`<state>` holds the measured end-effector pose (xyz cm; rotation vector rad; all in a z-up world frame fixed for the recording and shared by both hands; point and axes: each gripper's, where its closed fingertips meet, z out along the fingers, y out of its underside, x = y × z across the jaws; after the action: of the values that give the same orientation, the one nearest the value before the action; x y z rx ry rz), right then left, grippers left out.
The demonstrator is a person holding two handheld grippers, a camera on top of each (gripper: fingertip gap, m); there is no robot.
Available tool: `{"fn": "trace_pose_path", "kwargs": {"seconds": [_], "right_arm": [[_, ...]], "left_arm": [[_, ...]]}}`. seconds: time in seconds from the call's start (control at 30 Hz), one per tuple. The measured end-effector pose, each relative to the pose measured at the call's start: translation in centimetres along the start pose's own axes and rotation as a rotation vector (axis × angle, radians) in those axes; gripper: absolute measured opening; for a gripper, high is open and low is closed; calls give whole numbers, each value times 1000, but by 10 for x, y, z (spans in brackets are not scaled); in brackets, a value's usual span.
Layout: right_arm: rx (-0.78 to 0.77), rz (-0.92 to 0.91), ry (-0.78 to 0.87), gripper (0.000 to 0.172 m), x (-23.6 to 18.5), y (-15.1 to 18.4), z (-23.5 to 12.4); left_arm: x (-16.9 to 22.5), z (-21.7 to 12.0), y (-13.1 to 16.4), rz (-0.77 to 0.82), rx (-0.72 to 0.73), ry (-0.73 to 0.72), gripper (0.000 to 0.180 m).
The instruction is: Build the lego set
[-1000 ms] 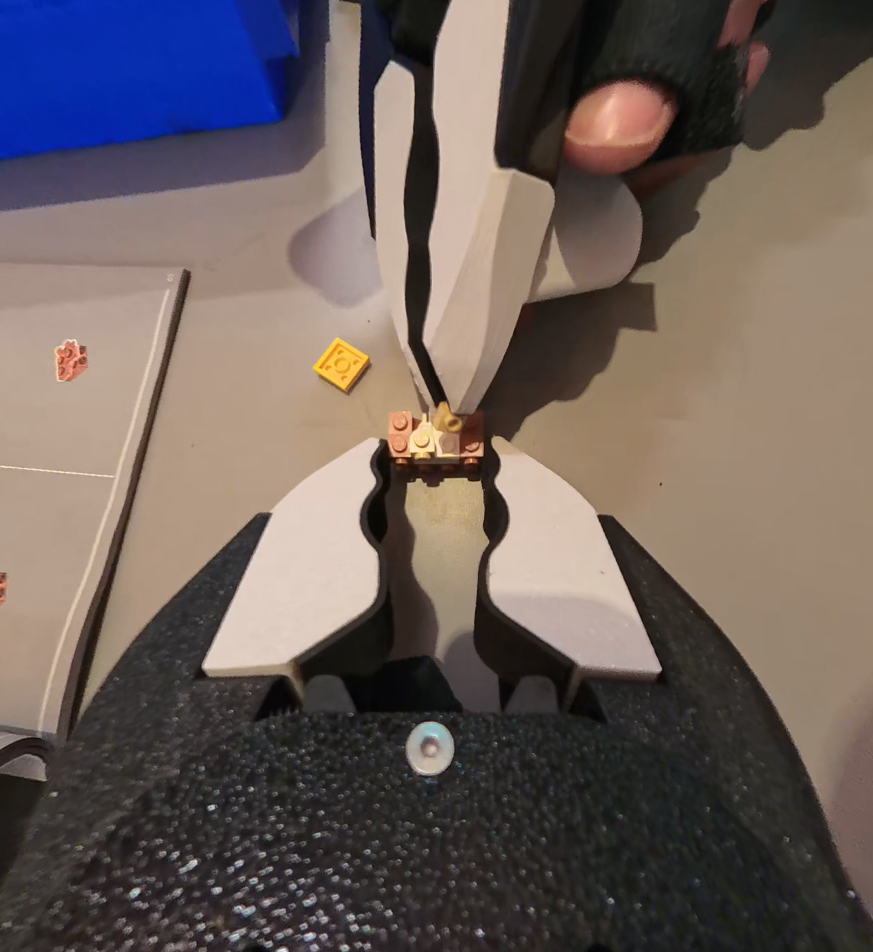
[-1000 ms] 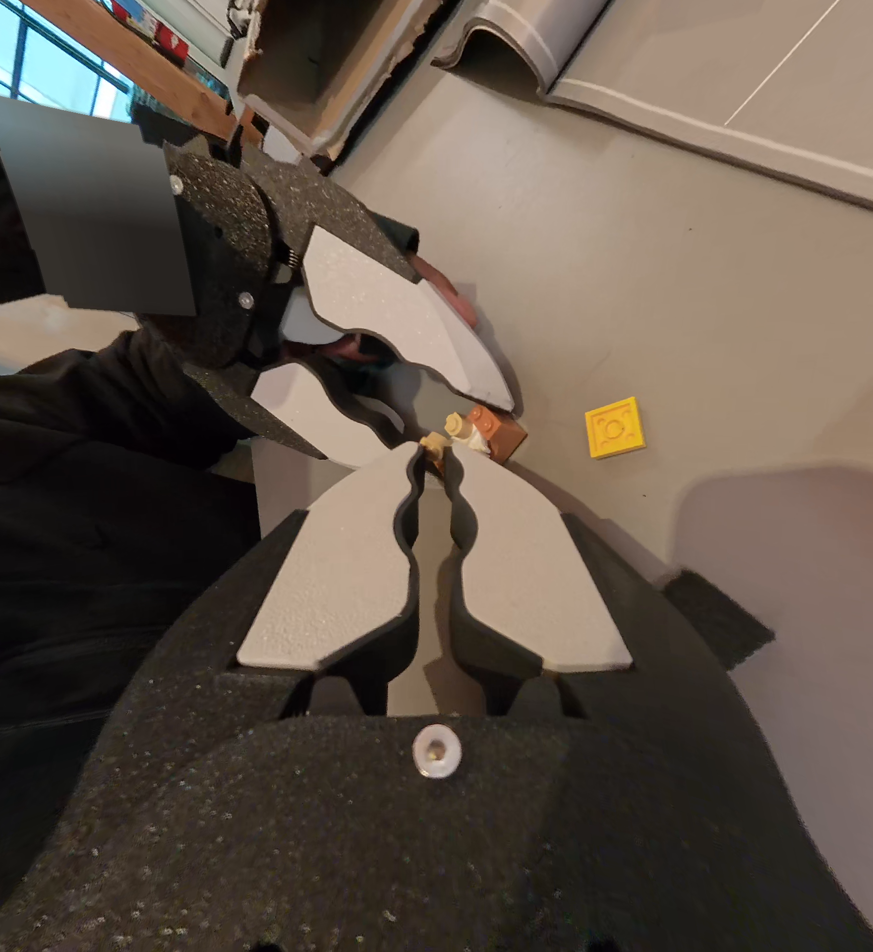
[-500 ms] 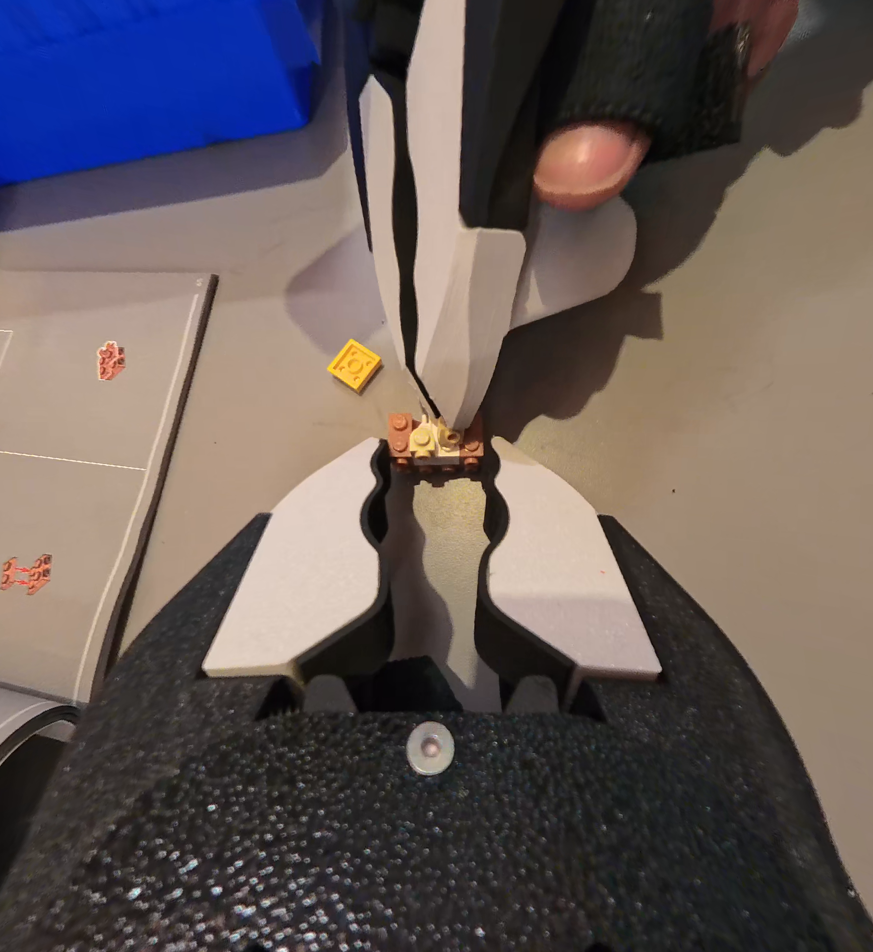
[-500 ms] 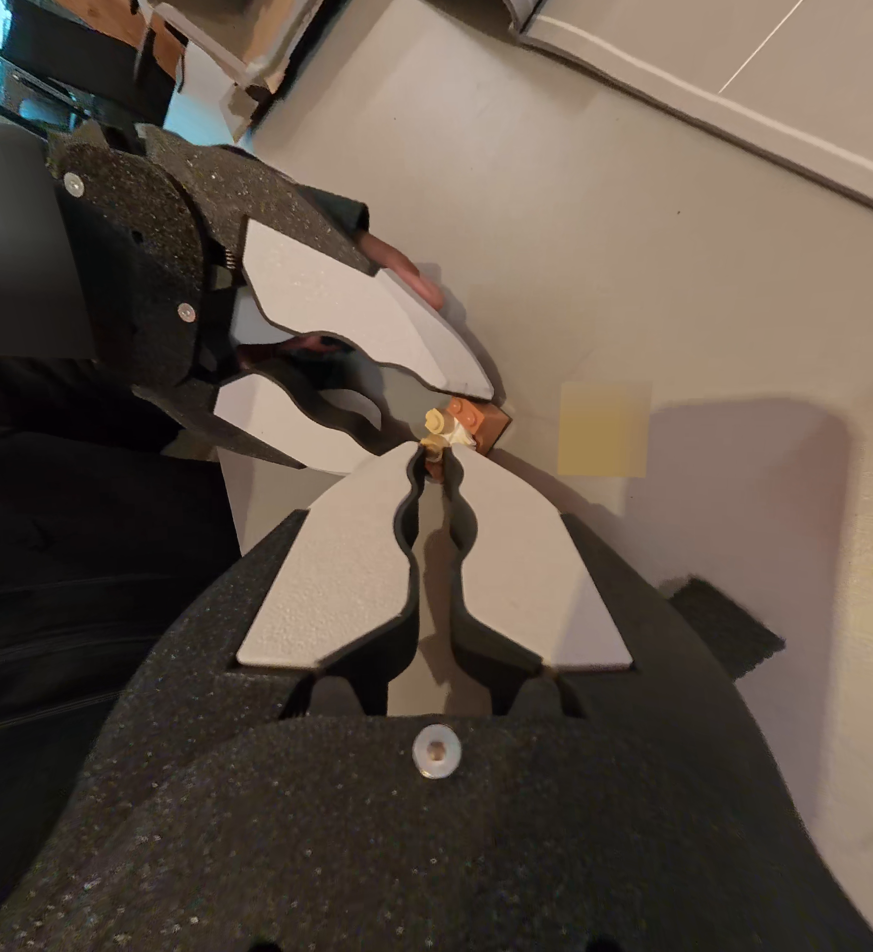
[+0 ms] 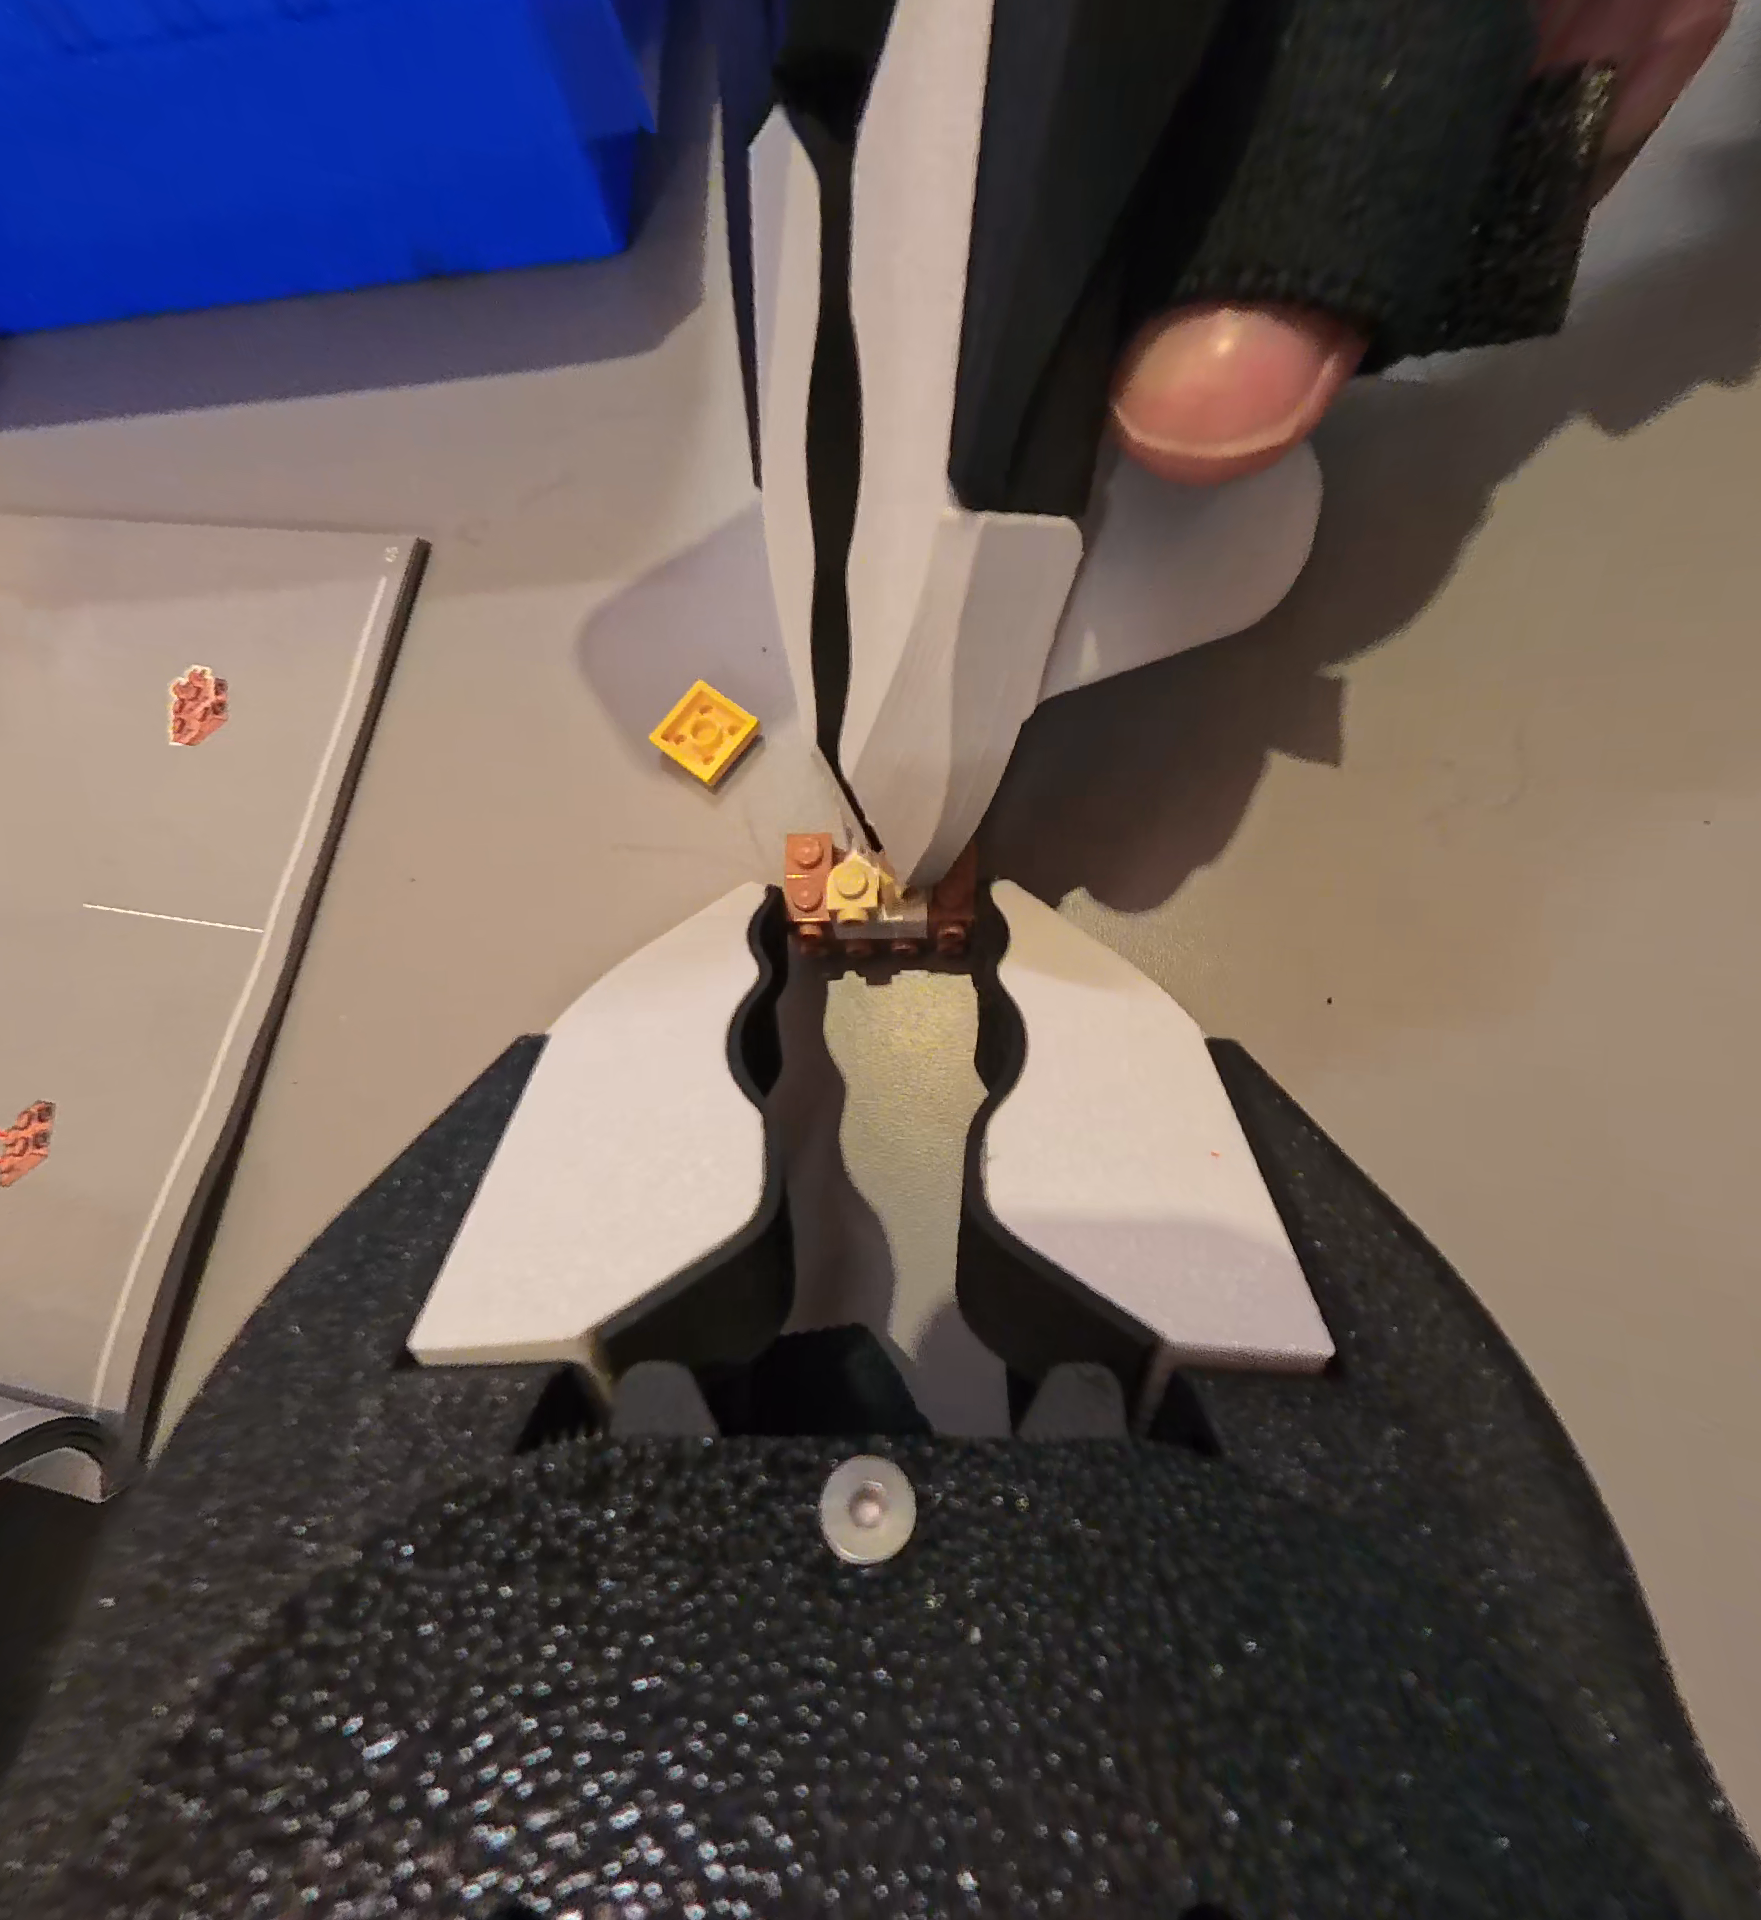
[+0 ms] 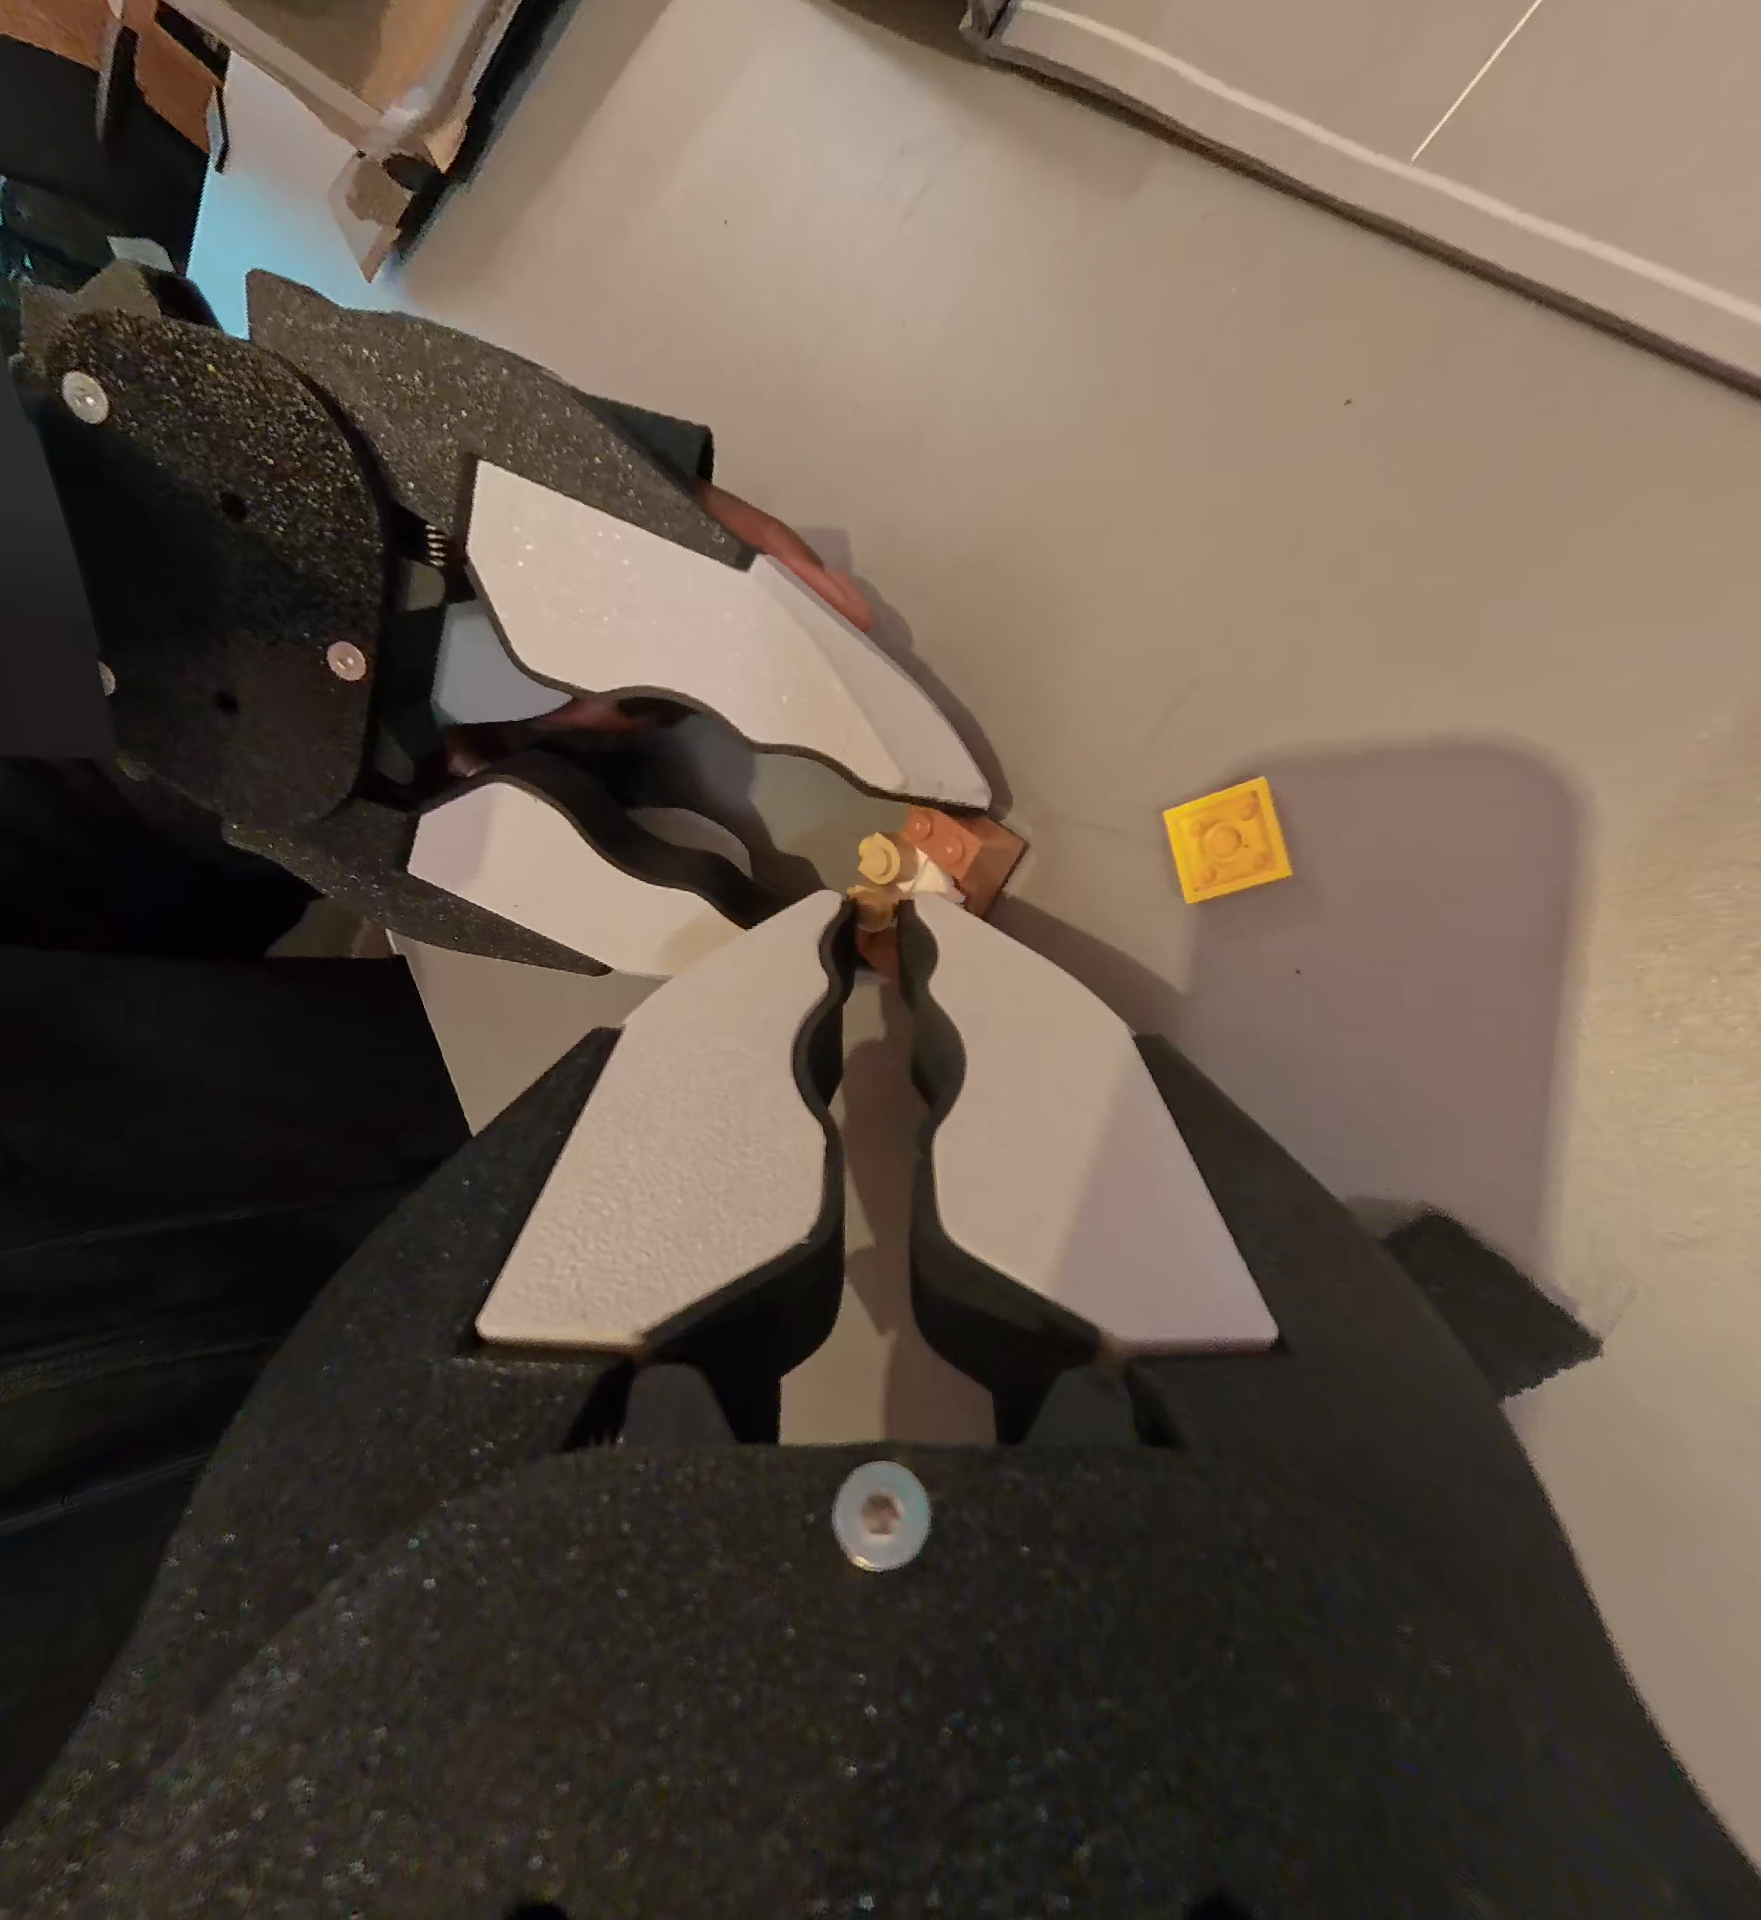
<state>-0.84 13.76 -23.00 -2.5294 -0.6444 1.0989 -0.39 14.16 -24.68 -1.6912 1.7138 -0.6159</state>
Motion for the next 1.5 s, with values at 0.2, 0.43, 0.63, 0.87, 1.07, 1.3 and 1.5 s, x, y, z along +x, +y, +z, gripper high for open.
{"fn": "trace_pose_path", "kwargs": {"seconds": [0.2,0.43,0.63,0.87,1.07,1.3,1.5], "right_arm": [[4,11,9,8,-2,1,0],[15,29,6,8,-1,2,0],[17,36,3,11,-3,2,-1],[25,44,2,11,-4,2,-2],[47,27,-14,19,-7,2,-9],[175,-433,-72,23,-26,4,-23],[339,-1006,87,37,-25,0,-20]], "left_arm": [[0,0,-1,-19,9,0,34],[0,0,-1,-22,9,4,33],[1,0,-1,-29,14,14,34],[1,0,-1,-41,18,28,34],[2,-3,-2,-76,34,64,34],[-1,-13,-1,-116,37,121,33],[-1,-27,-3,-165,39,191,33]]}}
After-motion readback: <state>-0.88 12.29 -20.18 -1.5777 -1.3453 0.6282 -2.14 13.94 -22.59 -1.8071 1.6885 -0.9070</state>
